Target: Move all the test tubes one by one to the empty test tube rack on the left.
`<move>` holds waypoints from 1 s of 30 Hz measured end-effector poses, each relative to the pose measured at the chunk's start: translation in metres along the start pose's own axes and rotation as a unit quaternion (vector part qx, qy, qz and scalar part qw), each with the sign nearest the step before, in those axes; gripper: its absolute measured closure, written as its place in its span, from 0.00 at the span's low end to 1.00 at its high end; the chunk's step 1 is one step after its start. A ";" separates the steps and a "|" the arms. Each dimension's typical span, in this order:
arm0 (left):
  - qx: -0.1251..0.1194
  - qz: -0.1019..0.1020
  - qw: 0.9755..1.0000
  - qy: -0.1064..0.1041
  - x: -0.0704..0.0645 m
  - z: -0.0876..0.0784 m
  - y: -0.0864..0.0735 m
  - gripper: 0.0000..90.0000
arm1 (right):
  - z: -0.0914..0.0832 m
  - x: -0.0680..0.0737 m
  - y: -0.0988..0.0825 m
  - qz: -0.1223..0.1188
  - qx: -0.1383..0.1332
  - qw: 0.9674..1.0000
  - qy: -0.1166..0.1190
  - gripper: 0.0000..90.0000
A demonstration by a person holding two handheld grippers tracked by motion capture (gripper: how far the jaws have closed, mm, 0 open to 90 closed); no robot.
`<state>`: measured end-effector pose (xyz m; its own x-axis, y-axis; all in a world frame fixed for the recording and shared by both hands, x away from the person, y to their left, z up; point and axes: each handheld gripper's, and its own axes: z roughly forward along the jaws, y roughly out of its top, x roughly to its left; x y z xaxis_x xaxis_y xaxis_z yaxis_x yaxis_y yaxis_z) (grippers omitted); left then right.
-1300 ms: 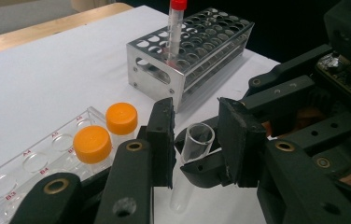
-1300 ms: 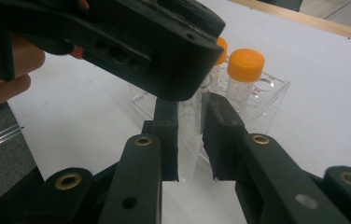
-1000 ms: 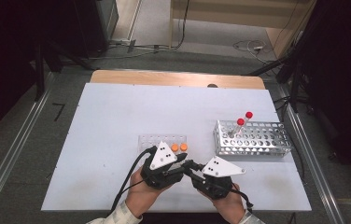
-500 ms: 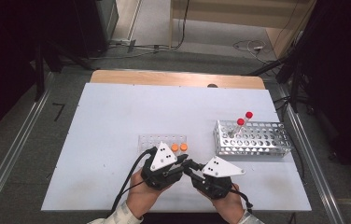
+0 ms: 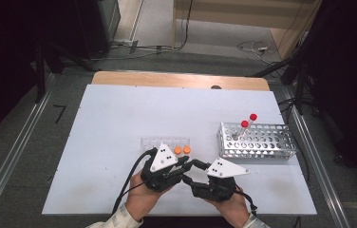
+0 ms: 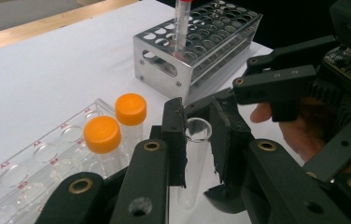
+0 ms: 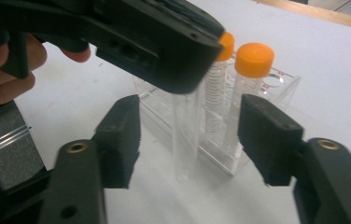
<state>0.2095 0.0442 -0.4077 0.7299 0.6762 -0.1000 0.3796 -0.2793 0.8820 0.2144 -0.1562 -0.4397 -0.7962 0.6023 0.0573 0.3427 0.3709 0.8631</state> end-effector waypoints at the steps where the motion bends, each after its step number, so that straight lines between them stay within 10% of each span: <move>1: -0.001 -0.001 1.000 0.000 0.001 -0.001 0.000 0.85 | 0.000 -0.001 0.000 -0.001 0.000 1.000 -0.002 0.35; 30: -0.004 -0.023 1.000 0.021 0.033 -0.032 0.009 0.85 | -0.014 -0.030 -0.006 0.029 -0.002 0.999 -0.036 0.27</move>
<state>0.2184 0.0857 -0.3880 0.6875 0.7161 -0.1206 0.4068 -0.2422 0.8808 0.2289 -0.1865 -0.4393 -0.7371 0.6719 0.0722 0.3853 0.3301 0.8618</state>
